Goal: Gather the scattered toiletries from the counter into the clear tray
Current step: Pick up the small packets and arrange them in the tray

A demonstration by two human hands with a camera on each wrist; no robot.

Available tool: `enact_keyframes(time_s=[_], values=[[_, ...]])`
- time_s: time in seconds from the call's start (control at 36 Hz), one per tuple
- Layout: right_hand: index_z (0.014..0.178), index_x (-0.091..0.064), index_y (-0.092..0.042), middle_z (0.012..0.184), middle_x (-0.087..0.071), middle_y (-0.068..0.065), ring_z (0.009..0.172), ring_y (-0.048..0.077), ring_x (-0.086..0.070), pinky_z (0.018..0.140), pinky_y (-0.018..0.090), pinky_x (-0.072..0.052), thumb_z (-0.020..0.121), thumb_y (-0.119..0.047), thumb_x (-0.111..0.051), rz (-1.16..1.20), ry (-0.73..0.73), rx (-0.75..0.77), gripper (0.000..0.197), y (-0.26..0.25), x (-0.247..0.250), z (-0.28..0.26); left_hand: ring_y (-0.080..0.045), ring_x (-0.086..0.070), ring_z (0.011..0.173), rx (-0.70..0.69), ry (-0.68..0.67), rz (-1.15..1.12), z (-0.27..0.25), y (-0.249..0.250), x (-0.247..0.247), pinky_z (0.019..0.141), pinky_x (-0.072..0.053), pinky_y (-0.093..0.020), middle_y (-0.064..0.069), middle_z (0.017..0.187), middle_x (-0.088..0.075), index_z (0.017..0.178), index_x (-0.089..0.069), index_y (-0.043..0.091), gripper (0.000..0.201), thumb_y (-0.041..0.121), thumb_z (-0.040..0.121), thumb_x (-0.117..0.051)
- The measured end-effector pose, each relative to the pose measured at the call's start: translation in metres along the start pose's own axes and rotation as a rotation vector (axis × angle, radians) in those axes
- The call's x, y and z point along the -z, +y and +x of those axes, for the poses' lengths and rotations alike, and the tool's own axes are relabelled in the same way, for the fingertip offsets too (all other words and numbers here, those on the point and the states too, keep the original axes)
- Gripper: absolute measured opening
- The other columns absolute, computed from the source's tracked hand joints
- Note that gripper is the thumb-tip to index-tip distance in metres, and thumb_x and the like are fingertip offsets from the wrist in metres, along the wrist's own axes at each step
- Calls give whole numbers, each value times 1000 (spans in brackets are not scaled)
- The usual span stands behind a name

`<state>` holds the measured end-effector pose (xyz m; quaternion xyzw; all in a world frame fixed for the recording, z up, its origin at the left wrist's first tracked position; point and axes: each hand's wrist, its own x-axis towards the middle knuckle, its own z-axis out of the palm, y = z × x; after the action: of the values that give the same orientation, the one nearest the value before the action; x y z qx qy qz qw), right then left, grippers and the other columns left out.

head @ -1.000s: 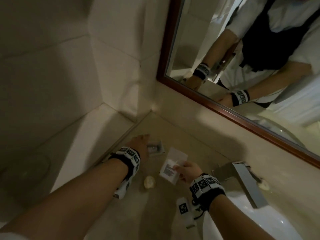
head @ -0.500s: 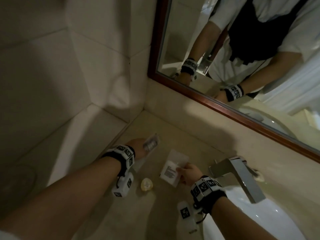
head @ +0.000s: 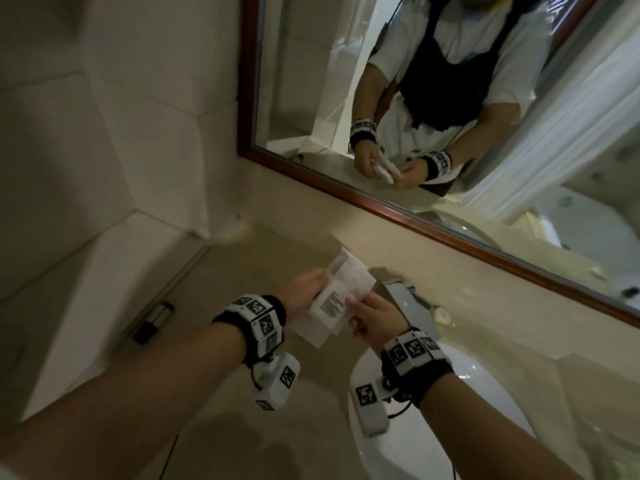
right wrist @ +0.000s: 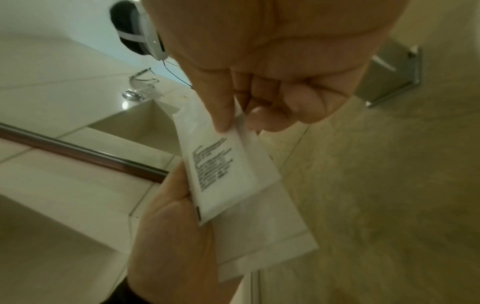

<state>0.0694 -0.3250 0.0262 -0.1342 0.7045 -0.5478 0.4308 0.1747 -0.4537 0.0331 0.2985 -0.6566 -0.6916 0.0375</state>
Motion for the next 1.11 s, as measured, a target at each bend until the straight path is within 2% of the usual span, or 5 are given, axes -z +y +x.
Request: enact_keyframes(time_s=[0.22, 0.53, 0.69, 0.89, 1.11], values=[[75, -57, -12, 55, -54, 7, 44, 16, -50, 46, 26, -44, 94, -8, -55, 36, 134, 55, 19, 25, 52, -57, -8, -59, 78, -111, -136, 107, -34, 0, -76, 57, -51, -12, -2, 96, -61, 125, -53, 8, 42, 16, 87, -69], [80, -44, -16, 64, -52, 4, 47, 14, -46, 46, 23, -34, 84, -11, -69, 53, 316, 86, 26, 95, 185, -170, -25, -62, 103, -180, -355, 316, -81, -5, -224, 92, -49, -39, -7, 110, -66, 118, -60, 17, 46, 28, 75, -72], [117, -49, -13, 91, -61, 0, 72, 15, -57, 46, 24, -42, 72, -26, -81, -2, 416, 124, 57, 116, 257, -243, -22, -63, 92, -278, -493, 637, -98, -7, -318, 84, -49, -34, -2, 97, -66, 106, -62, 13, 22, 25, 88, -66], [75, -55, -20, 67, -57, -1, 59, 11, -52, 48, 16, -43, 83, -5, -68, -158, 516, 188, 22, 140, 327, -307, -15, -63, 78, -345, -631, 808, -118, -9, -407, 68, -47, -27, 5, 84, -65, 93, -61, 19, 17, 32, 86, -68], [86, -61, -20, 70, -62, -6, 59, 5, -56, 47, 12, -43, 83, -8, -69, -136, 512, 108, 15, 171, 387, -335, -13, -56, 73, -327, -722, 789, -106, -17, -486, 67, -42, -26, 5, 77, -61, 79, -58, 19, 24, 36, 80, -75]])
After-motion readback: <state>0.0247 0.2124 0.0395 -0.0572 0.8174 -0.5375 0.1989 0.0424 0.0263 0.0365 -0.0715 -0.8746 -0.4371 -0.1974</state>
